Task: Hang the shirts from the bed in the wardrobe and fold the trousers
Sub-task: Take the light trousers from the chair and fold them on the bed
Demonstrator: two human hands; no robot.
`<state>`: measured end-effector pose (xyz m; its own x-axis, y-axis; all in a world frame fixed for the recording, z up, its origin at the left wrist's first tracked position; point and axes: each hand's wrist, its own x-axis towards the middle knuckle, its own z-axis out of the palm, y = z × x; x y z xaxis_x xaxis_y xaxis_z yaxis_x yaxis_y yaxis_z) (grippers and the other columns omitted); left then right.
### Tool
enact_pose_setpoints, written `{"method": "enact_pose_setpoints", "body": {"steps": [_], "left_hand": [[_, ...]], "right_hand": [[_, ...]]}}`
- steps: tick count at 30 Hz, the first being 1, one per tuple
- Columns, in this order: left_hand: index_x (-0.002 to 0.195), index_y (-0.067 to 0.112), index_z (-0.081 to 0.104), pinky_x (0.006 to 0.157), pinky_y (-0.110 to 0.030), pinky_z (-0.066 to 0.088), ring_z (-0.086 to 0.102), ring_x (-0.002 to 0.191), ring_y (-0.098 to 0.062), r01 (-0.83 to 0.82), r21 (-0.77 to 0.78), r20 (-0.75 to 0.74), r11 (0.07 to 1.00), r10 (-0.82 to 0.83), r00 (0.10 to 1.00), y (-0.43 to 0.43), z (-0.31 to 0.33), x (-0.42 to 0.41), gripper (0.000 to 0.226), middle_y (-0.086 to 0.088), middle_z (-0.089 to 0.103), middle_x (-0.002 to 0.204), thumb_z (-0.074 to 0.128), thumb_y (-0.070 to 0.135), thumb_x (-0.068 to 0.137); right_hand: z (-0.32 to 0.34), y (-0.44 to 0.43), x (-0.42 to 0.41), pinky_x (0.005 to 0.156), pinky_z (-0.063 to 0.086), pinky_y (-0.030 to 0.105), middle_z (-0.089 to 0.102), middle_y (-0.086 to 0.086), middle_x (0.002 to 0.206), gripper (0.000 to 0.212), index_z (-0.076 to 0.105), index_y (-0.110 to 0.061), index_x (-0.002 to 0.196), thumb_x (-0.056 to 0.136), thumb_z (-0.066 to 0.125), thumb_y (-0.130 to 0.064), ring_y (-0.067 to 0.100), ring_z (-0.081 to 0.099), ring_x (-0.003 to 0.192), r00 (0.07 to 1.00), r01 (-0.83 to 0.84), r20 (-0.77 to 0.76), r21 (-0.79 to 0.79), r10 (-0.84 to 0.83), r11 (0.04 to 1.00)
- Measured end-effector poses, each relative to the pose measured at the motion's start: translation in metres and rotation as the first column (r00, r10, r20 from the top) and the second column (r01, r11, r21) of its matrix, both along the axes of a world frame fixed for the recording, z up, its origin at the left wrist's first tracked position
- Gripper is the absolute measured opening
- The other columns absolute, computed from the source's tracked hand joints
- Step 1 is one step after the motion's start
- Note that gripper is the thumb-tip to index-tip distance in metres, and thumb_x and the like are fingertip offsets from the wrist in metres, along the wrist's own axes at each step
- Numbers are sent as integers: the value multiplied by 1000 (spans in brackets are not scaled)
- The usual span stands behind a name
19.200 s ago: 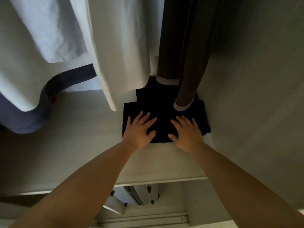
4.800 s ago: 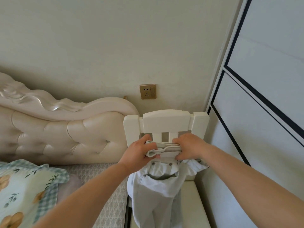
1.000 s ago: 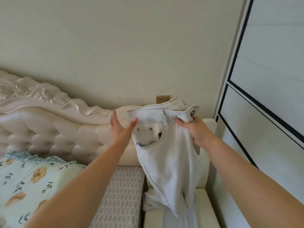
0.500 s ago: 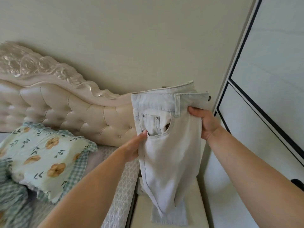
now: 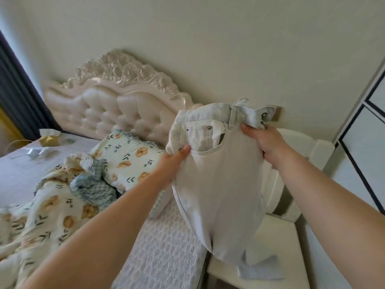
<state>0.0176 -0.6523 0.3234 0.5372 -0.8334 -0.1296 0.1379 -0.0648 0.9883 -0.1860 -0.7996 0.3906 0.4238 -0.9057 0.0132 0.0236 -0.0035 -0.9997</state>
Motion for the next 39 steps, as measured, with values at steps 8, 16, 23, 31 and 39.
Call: {"method": "enact_pose_setpoints", "body": {"steps": [8,16,23,31,39], "left_hand": [[103,18,66,80,-40,56,68,95,-23,-292,-88,158,952,302,940,161,76,104,20,-3,72,98,65,32,88],[117,17,62,94,-47,49,62,108,-26,-494,-73,252,867,495,832,243,98,168,60,-5,67,113,75,54,71],[113,15,64,94,-44,50,64,104,-24,-394,177,161,902,368,916,255,-17,190,41,-6,68,111,66,42,83],[121,15,57,102,-45,44,59,108,-26,-164,675,-11,720,233,973,245,-135,227,48,-7,64,113,70,40,82],[126,15,57,81,-38,56,69,91,-19,-344,497,-53,797,423,904,151,-139,330,55,1,69,104,69,43,81]], "right_hand": [[29,111,154,70,57,29,73,1,94,19,67,-19,93,76,76,-20,16,70,84,945,-302,146,34,294,953],[33,173,249,65,56,27,74,1,88,24,67,-14,97,77,76,-24,16,71,80,903,-407,163,29,398,913],[-72,168,279,59,51,22,69,-3,87,17,64,-23,90,77,75,-28,9,66,72,901,-394,-124,164,415,904],[-200,149,292,53,50,28,67,7,62,10,64,-11,77,85,57,-11,21,63,55,627,-382,-420,568,656,729],[-180,44,422,59,54,31,70,13,81,22,65,-3,105,84,64,-8,24,65,65,675,-430,-425,438,603,790]]}}
